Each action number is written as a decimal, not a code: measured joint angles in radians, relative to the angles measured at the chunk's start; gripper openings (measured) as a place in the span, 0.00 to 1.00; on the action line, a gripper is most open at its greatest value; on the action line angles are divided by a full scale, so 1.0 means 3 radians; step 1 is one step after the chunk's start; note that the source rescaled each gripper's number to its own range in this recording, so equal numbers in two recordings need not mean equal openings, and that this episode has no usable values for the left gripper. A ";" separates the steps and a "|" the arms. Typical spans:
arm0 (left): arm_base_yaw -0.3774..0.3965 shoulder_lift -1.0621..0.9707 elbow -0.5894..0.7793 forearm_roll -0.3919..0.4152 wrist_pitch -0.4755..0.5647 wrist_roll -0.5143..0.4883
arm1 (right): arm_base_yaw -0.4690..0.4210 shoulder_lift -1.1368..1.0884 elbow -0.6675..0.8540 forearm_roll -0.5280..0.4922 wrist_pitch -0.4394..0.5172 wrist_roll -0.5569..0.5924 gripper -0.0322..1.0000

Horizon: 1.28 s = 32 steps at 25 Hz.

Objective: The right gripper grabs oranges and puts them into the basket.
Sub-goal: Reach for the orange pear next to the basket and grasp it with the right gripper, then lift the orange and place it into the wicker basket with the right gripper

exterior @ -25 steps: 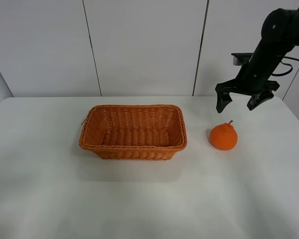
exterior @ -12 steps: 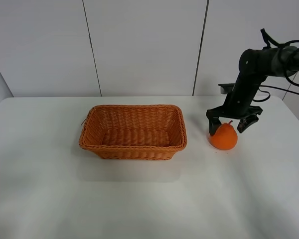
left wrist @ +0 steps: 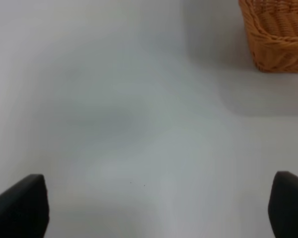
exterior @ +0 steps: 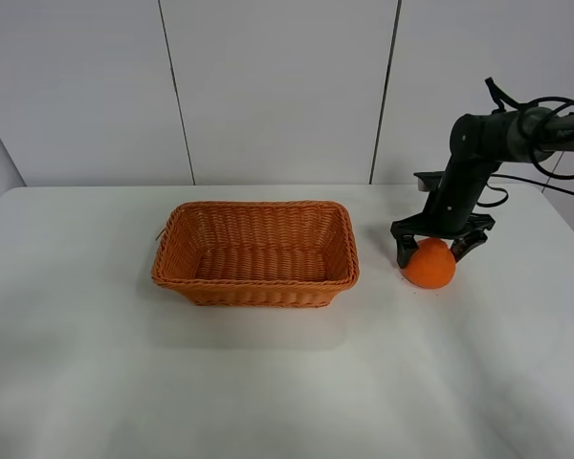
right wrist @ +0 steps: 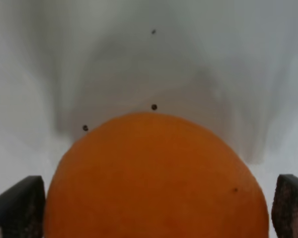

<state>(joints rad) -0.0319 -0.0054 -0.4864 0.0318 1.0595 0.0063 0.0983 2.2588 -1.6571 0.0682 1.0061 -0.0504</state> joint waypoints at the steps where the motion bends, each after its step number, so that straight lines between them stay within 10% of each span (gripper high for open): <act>1: 0.0000 0.0000 0.0000 0.0000 0.0000 0.0000 | 0.0000 0.0000 0.0000 0.0000 0.0000 0.0000 0.97; 5: 0.0000 0.0000 0.0000 0.0000 0.0000 0.0000 | 0.0000 0.0000 0.0000 0.0003 0.0000 0.0003 0.86; 12: 0.0000 0.0000 0.0000 0.0000 0.0000 0.0000 | 0.0000 -0.0018 -0.0013 0.0010 0.0026 0.0015 0.03; 32: 0.0000 0.0000 0.0000 0.0000 0.0000 0.0000 | 0.0186 -0.0535 -0.1358 -0.0200 0.0712 0.0042 0.04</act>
<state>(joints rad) -0.0319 -0.0054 -0.4864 0.0318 1.0595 0.0063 0.1541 2.0982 -2.0644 0.0083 1.2196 -0.0379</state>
